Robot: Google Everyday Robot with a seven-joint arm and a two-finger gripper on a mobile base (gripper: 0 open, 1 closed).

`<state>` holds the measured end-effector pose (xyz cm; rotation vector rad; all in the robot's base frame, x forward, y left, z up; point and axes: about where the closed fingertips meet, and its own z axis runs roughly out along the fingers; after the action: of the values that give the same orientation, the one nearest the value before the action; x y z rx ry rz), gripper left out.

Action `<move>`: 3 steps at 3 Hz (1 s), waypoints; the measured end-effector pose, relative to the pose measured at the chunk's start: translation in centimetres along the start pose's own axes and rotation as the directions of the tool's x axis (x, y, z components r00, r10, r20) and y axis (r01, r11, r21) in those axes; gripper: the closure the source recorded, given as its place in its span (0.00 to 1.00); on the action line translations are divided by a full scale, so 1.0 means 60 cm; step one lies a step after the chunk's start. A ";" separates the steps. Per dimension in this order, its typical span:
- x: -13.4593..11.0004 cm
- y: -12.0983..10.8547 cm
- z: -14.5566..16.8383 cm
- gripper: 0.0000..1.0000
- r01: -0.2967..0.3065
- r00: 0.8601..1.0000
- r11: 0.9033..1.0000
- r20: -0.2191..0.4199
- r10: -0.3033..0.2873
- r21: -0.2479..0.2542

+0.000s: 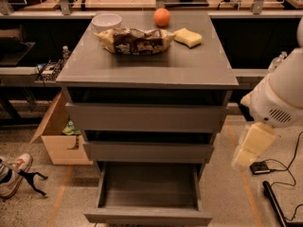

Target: Close bottom drawer

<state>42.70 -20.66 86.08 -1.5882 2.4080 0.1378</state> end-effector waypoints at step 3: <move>0.034 0.036 0.170 0.00 -0.102 0.994 0.989 -0.038 0.098 -0.111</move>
Offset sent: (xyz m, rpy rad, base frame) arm -0.0106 0.0031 -0.0670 0.0038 0.0809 -0.0698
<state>41.59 -19.41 75.57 -1.5274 2.5471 0.2740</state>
